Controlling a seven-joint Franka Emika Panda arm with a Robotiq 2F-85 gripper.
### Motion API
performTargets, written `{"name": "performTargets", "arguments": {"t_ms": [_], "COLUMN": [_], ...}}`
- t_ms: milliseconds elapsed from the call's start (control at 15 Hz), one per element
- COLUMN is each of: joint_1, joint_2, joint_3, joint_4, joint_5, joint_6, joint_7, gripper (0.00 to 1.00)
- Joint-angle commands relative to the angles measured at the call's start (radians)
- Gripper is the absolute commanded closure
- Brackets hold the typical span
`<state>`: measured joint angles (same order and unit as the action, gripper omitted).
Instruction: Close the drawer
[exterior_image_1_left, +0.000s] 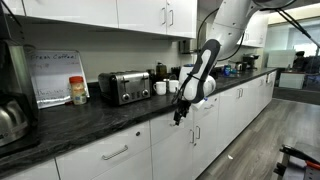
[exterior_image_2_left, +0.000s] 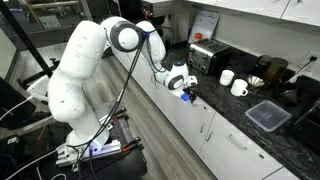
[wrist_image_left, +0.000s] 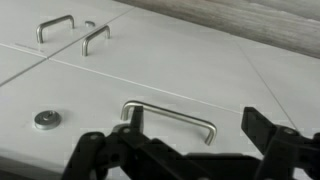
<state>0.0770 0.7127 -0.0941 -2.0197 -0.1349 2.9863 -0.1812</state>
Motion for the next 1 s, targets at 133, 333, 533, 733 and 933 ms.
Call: {"name": "performTargets", "arguments": {"t_ms": [133,333,533,733,933], "joint_1": [-0.022,-0.033,-0.046,-0.042,-0.033], "joint_2": [-0.188,-0.275,-0.363,-0.441,-0.502], "joint_3": [0.036,0.057,0.081,0.089,0.086], "joint_4": [-0.176,-0.241,-0.285,-0.313,-0.322], "joint_5": [-0.005,0.008,0.037,0.054,0.051], "joint_6": [-0.183,-0.278,-0.367,-0.439,-0.494], "joint_7": [0.034,0.040,0.045,0.059,0.092], "gripper": [0.00,0.00,0.00,0.00,0.00]}}
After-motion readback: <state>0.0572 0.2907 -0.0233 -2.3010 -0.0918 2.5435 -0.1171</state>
